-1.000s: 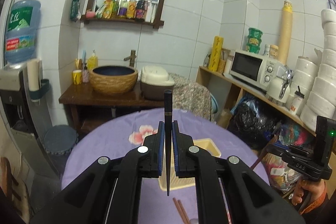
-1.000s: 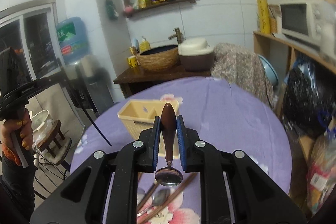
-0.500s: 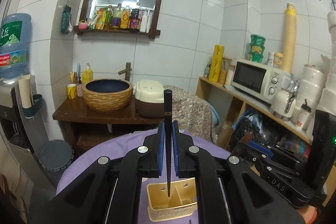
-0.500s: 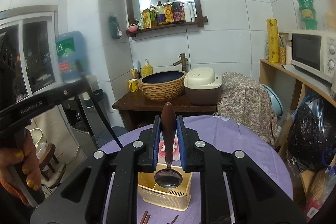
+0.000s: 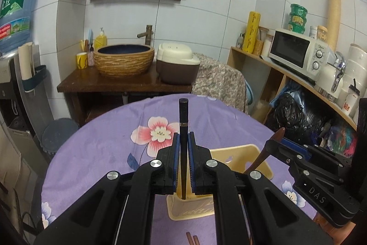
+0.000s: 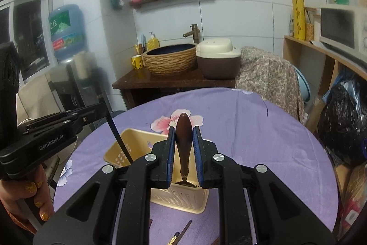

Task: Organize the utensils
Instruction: 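Open both tools to release the utensils inside the holder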

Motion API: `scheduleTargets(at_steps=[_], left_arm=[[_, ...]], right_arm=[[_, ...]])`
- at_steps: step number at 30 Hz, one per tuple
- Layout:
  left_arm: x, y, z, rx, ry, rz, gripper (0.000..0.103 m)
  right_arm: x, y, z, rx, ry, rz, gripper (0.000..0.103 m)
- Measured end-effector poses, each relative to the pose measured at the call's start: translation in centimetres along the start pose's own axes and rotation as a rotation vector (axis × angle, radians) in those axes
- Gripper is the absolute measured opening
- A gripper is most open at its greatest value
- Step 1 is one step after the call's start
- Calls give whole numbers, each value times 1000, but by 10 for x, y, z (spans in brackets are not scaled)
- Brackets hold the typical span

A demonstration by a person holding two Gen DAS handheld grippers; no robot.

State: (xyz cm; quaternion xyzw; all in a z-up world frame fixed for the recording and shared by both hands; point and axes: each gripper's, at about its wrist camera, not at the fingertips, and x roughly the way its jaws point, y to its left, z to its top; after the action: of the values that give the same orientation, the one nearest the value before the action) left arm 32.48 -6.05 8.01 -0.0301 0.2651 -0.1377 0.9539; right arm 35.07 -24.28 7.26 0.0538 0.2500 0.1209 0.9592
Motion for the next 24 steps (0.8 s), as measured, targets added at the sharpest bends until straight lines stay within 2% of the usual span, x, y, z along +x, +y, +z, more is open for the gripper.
scheduleTargets(at_steps=[8, 10, 12, 13, 14, 15, 16, 17, 18, 21, 24], left_arm=[[2, -3, -3, 30, -12, 12, 9], [-1, -4, -3, 35, -16, 2, 20], [-7, -5, -4, 39, -37, 9, 62], [-14, -5, -5, 36, -60, 16, 67], [-21, -3, -6, 28, -86, 19, 71], [-27, -3, -8, 23, -99, 18, 73], [-34, -1, -11, 22, -103, 20, 75], [-38, 0, -14, 23, -103, 25, 80], [-42, 1, -16, 22, -105, 33, 84], [-59, 11, -36, 1, -108, 66, 96], [-65, 20, -56, -22, -63, 85, 97]], right_arm=[[12, -2, -10, 9, 17, -15, 17], [11, 0, -11, 7, 10, -10, 18], [5, 1, -12, 4, -9, -13, 31], [0, 1, -12, 5, -21, -16, 38], [-5, 2, -12, 6, -35, -20, 54], [-14, 2, -14, 7, -57, -27, 61], [-19, 2, -14, 5, -66, -32, 62], [-24, 3, -16, 3, -70, -37, 67], [-30, 3, -18, 2, -72, -44, 75], [-51, 5, -32, -15, -76, -72, 83], [-63, 4, -49, -35, -51, -115, 90]])
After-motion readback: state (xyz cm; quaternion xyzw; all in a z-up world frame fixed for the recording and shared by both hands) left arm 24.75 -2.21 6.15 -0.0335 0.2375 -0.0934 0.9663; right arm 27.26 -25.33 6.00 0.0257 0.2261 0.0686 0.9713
